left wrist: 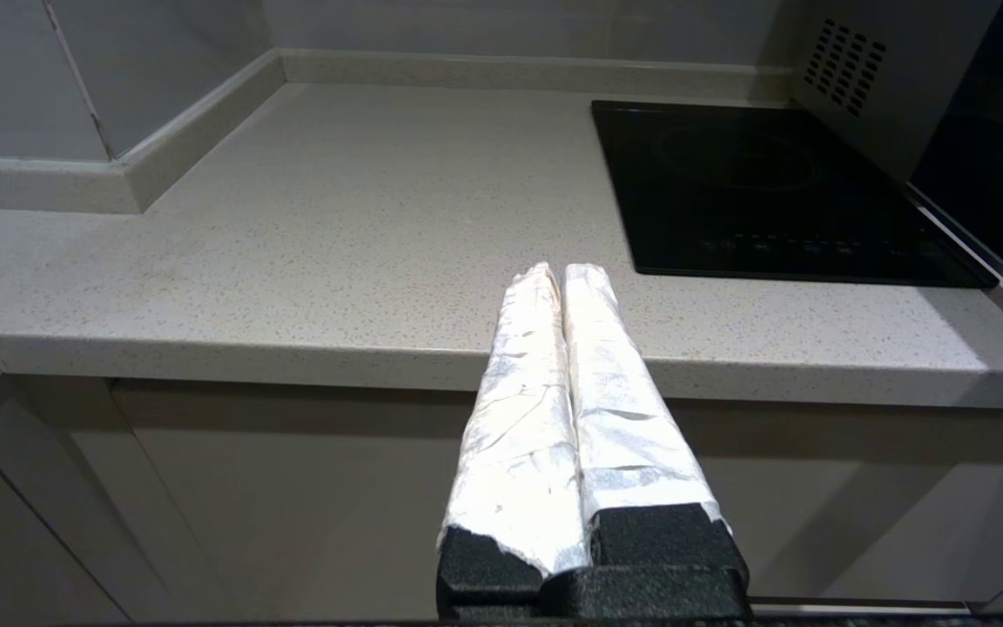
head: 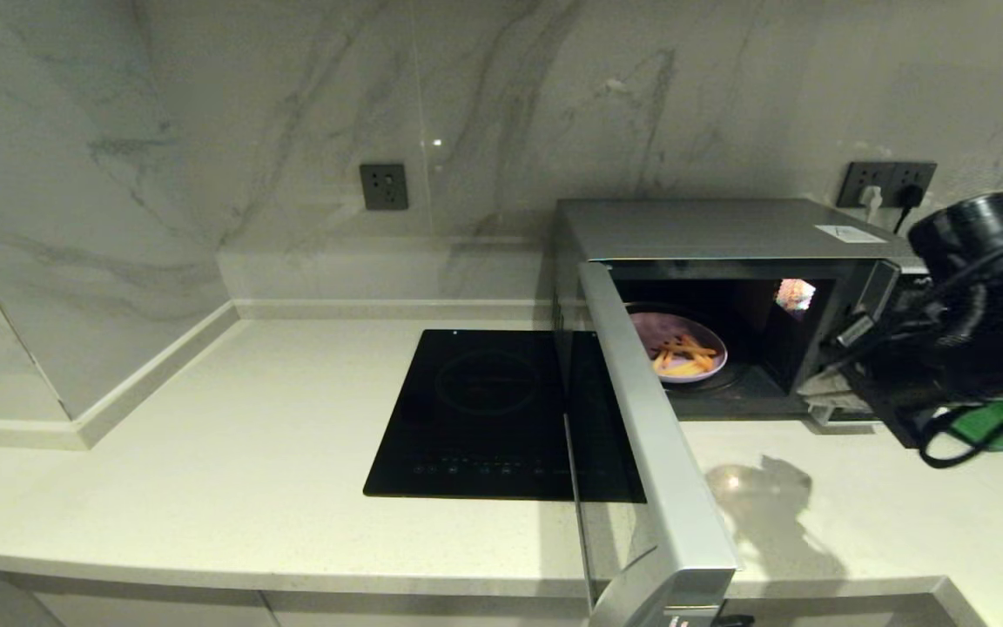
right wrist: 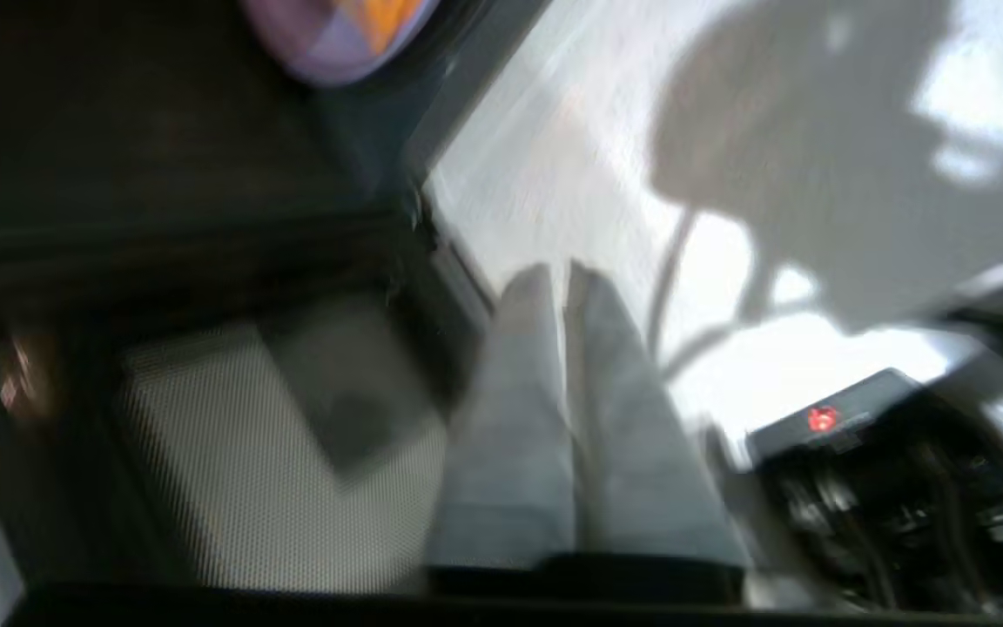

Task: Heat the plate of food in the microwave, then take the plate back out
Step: Close the microwave oven

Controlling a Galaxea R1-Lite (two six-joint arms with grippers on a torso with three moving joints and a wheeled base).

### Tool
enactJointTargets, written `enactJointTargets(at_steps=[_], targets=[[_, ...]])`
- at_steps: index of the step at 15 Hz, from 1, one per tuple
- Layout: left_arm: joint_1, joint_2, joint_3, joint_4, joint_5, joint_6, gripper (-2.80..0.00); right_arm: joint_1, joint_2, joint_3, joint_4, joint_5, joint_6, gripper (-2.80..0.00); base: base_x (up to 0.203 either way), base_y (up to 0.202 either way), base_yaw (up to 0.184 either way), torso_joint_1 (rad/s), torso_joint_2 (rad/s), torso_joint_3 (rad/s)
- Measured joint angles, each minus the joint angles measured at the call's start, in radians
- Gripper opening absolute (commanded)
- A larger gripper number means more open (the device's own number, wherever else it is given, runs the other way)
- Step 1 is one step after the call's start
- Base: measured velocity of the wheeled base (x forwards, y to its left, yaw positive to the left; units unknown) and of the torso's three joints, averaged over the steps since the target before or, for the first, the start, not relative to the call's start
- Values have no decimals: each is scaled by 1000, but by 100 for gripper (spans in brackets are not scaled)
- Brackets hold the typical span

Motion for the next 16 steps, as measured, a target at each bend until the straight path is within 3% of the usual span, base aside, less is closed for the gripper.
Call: enactJointTargets(at_steps=[4,9,12,16], targets=[[0,0,0,0,0,0,-280,257,-259,-33,303,-20,-114,-280,0,0,0,0,0,0],[-1,0,0,0,0,0,-280,417,-345,-292,649,-294,-468,-280,0,0,0,0,0,0],[0,0,0,0,0,0,-280,531,-309,-390,688,-338,-620,-280,0,0,0,0,0,0],[0,0,0,0,0,0,-280,722,-219,-491,688,-370,-631,-280,0,0,0,0,0,0]])
